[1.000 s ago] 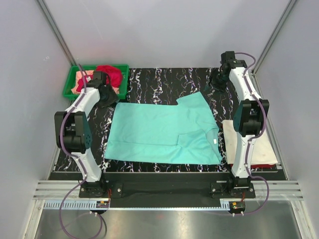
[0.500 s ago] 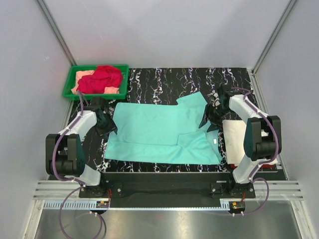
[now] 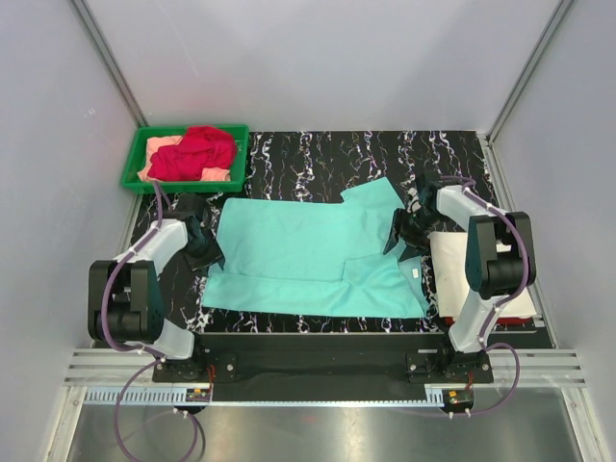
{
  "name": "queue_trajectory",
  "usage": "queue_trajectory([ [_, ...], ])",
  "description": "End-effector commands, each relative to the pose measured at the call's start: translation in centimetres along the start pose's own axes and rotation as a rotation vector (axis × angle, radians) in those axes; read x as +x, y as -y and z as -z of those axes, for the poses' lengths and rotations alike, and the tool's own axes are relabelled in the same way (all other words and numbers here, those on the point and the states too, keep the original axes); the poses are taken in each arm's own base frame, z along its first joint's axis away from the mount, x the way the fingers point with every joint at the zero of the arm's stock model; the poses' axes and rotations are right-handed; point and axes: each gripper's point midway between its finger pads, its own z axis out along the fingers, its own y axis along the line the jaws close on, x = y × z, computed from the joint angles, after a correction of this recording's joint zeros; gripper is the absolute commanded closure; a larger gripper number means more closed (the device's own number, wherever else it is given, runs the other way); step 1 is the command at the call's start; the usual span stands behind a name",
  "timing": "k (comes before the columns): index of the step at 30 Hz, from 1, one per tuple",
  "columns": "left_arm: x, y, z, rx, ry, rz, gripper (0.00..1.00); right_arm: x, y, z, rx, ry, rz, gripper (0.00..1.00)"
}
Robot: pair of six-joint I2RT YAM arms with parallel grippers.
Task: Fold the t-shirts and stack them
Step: Fold the tshirt
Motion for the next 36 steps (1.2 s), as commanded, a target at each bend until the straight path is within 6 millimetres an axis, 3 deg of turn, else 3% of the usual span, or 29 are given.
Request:
queue_trajectory([
  [1,-0.2,-0.8,0.3,-0.02,0.036,-0.013,0.51,-0.5,0.5,-0.4,0.03,0.024,0.045,0.42],
  [6,0.1,-0.6,-0.2,-0.009,0.016,-0.012,0.6,-0.6,0.9,-1.0,0.041,0.015,0.045,0.43],
  [19,0.1,-1.1,-0.9,-0.03,0.019,-0.023,0.71,-1.2,0.8,-2.2,0.044,0.001,0.047,0.5],
  [23,-0.1,-1.5,-0.8,-0.05,0.035,-0.019,0.7,-1.2,0.7,-2.2,0.044,0.001,0.045,0.52],
  [26,-0.4,-1.8,-0.7,-0.073,0.051,-0.018,0.6,-1.2,0.8,-2.4,0.047,-0.003,0.047,0.52],
  [29,-0.6,-1.8,-1.2,-0.08,0.052,-0.021,0.64,-1.3,0.9,-2.7,0.047,-0.009,0.046,0.55],
  [30,-0.6,-1.8,-1.4,-0.078,0.047,-0.023,0.69,-1.4,0.8,-2.7,0.047,-0.009,0.044,0.6],
  [32,-0.8,-1.6,-1.6,-0.078,0.043,-0.023,0.89,-1.5,0.7,-2.6,0.045,-0.008,0.046,0.68],
  [36,-1.3,-1.4,-0.4,-0.062,0.08,-0.013,0.93,-1.4,0.3,-1.1,0.052,0.026,0.048,0.89],
])
